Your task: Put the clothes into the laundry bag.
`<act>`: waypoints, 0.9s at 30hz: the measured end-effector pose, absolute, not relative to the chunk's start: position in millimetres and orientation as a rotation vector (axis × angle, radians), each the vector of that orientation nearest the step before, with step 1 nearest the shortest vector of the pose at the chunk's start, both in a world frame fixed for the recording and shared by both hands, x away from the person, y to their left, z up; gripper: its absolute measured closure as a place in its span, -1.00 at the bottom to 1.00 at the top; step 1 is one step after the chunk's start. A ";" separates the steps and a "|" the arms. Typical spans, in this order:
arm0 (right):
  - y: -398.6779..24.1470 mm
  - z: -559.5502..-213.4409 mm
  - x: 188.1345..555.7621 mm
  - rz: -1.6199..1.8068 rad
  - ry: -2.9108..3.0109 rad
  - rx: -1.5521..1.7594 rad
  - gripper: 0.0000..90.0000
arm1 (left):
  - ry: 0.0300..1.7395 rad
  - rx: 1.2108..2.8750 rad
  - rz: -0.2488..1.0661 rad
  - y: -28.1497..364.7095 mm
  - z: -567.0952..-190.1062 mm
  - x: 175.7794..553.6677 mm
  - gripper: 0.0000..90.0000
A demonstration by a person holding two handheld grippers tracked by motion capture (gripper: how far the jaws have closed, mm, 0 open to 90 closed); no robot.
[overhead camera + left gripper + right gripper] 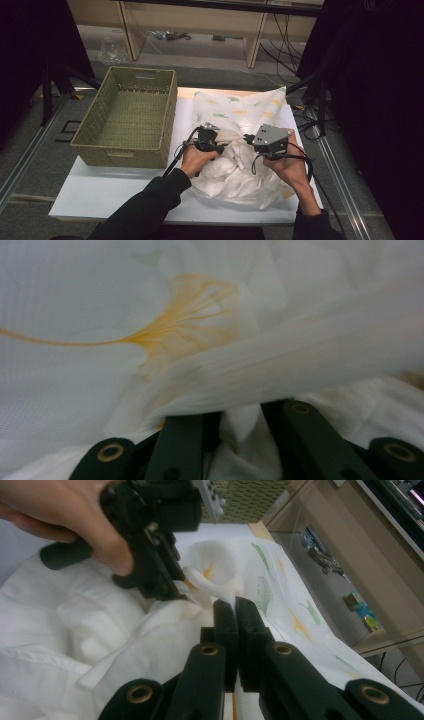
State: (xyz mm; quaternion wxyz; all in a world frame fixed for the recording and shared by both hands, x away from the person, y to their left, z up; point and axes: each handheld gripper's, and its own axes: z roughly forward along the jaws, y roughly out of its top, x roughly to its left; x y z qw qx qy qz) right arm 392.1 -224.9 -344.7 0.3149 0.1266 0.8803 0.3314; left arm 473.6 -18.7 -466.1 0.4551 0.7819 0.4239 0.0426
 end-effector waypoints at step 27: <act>-221.7 -352.3 394.2 0.854 2.342 0.362 1.00 | 0.753 2.095 0.062 -28.1 -474.0 415.5 0.67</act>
